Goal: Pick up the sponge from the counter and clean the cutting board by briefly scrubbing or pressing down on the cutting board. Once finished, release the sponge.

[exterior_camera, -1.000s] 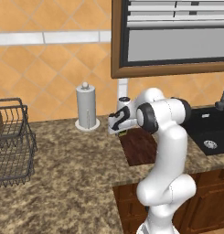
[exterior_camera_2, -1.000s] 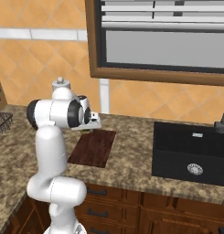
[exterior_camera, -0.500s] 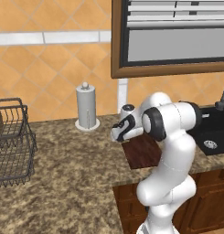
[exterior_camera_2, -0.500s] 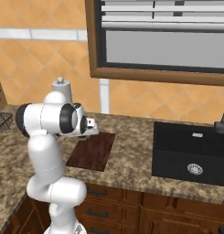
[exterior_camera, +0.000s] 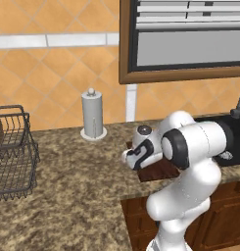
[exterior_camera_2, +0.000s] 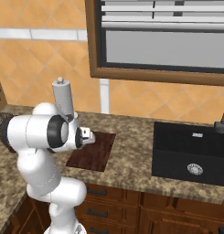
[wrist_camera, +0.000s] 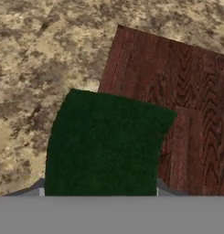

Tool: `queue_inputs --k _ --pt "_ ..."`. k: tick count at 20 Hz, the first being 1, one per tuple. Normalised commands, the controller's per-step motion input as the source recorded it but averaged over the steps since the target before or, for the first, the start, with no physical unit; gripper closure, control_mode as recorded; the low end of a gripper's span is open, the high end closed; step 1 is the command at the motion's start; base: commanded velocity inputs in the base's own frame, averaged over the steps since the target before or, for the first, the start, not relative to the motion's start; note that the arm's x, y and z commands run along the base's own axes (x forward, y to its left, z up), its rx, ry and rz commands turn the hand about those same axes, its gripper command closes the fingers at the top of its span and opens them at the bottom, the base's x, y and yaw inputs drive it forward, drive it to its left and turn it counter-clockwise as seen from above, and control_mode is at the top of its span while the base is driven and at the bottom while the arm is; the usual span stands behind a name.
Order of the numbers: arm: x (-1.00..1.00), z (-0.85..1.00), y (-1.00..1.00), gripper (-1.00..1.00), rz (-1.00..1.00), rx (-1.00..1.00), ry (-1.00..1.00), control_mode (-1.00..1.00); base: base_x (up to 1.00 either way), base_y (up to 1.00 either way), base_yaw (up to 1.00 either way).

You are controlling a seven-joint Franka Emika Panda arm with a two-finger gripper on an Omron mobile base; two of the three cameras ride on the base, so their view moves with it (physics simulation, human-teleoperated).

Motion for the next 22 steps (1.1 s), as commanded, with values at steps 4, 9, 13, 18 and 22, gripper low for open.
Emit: queue_inputs --k 4,9,13,18,22 --pt "-0.8 0.0 0.0 1.0 0.0 0.0 -0.12 -1.0 0.0 0.0 0.0" --pt "-0.86 0.0 0.0 1.0 0.0 0.0 -0.08 -1.0 0.0 0.0 0.0" --pt "-0.92 0.0 0.0 1.0 0.0 0.03 -0.04 -1.0 0.0 0.0 0.0" --pt "-0.73 0.0 0.0 1.0 0.0 0.01 -0.01 -1.0 0.0 0.0 0.0" --pt "-0.08 0.03 -0.63 1.0 -0.02 0.01 0.05 -1.0 0.0 0.0 0.0"
